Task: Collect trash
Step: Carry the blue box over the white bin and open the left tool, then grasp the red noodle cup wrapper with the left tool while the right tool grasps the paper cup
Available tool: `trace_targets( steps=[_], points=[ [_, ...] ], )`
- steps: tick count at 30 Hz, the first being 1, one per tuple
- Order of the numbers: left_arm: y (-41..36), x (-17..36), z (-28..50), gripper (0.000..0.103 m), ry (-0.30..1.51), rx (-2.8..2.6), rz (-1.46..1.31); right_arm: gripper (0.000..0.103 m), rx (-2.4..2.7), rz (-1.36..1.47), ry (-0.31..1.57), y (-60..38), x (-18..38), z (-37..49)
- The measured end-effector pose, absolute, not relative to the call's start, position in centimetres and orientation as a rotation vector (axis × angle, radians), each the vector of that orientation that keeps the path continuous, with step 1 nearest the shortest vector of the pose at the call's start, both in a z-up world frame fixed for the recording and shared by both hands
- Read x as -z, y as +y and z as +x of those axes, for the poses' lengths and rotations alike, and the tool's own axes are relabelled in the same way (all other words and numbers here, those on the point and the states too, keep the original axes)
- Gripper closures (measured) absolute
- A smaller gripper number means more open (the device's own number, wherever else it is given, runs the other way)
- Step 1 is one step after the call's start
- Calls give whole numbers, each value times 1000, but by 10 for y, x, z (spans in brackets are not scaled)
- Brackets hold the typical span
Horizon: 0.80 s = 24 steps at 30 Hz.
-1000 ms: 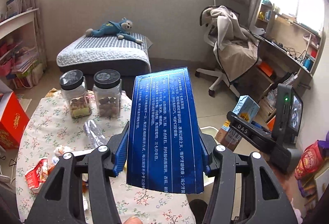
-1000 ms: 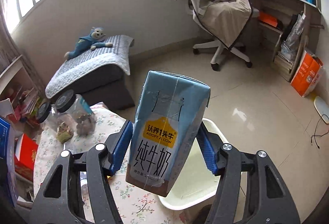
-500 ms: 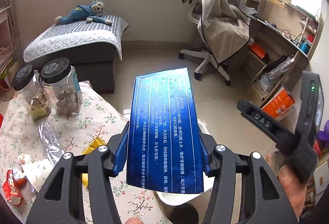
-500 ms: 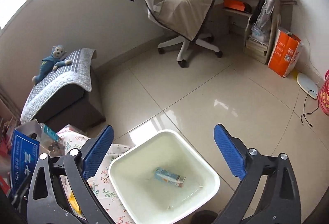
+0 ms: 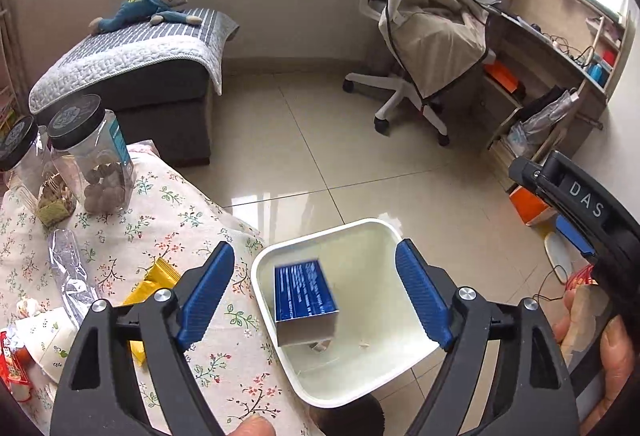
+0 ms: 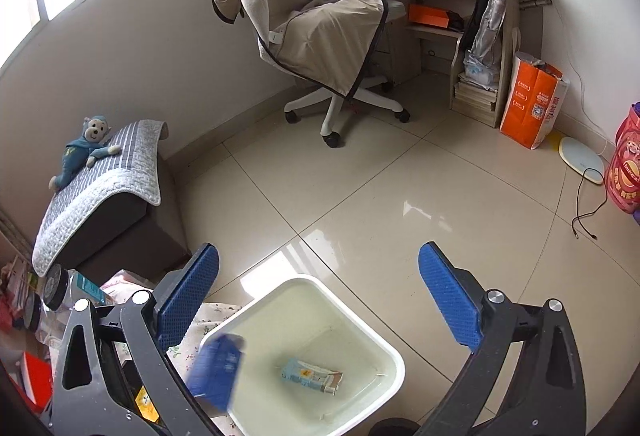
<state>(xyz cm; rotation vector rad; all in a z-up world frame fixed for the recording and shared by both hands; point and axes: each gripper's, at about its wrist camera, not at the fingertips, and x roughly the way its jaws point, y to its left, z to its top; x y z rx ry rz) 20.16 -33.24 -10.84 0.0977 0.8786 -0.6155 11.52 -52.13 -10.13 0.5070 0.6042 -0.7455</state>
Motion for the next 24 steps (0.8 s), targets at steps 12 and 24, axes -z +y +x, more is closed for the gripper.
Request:
trace_targets(
  steps=[12, 24],
  points=[
    [-282, 72, 193, 15, 682, 407, 113, 7, 676, 406, 619, -477, 94, 126],
    [-195, 78, 193, 12, 610, 125, 103, 7, 504, 250, 654, -382, 90, 155]
  ],
)
